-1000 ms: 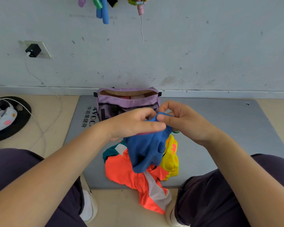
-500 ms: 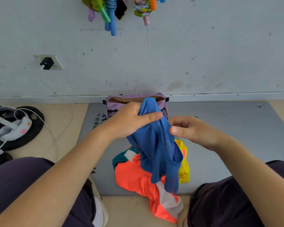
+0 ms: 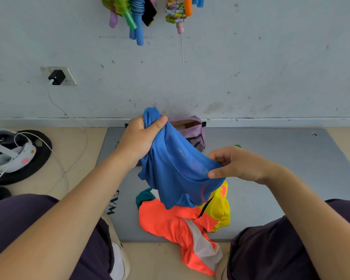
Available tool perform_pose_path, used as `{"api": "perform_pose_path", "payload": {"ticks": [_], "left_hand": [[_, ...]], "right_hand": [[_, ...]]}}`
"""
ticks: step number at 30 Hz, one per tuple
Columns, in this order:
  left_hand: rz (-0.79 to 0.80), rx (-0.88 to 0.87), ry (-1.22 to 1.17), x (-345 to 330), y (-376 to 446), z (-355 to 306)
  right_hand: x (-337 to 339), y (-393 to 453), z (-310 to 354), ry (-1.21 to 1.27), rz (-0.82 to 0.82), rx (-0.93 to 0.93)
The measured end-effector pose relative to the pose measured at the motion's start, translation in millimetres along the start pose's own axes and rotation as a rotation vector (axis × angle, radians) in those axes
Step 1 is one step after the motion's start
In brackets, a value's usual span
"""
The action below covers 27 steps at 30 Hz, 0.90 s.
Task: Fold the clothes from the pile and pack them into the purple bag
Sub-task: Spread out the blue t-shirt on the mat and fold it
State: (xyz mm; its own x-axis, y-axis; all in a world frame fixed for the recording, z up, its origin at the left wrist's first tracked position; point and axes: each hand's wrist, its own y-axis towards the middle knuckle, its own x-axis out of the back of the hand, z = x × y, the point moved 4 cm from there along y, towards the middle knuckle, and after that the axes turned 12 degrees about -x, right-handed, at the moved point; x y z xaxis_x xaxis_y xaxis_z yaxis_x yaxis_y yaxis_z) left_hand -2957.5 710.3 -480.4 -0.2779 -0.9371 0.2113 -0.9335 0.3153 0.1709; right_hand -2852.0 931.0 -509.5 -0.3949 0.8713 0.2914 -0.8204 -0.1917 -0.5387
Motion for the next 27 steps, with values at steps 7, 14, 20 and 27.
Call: {"api": "perform_pose_path", "payload": {"ticks": [7,14,20,27], "left_hand": [[-0.001,0.009,0.026,4.8,0.4,6.8],[-0.030,0.063,0.044,17.7,0.5,14.0],[0.098,0.115,0.156,27.7,-3.5,15.5],[0.142,0.139,0.177,37.5,-4.0,20.3]], "right_hand": [[12.2,-7.6,-2.3,-0.083,-0.028,-0.025],[39.9,-14.8,-0.3,0.130,-0.366,0.034],[47.9,-18.2,1.3,-0.064,-0.564,-0.027],[51.2,-37.6,-2.7,-0.102,-0.191,-0.118]]}}
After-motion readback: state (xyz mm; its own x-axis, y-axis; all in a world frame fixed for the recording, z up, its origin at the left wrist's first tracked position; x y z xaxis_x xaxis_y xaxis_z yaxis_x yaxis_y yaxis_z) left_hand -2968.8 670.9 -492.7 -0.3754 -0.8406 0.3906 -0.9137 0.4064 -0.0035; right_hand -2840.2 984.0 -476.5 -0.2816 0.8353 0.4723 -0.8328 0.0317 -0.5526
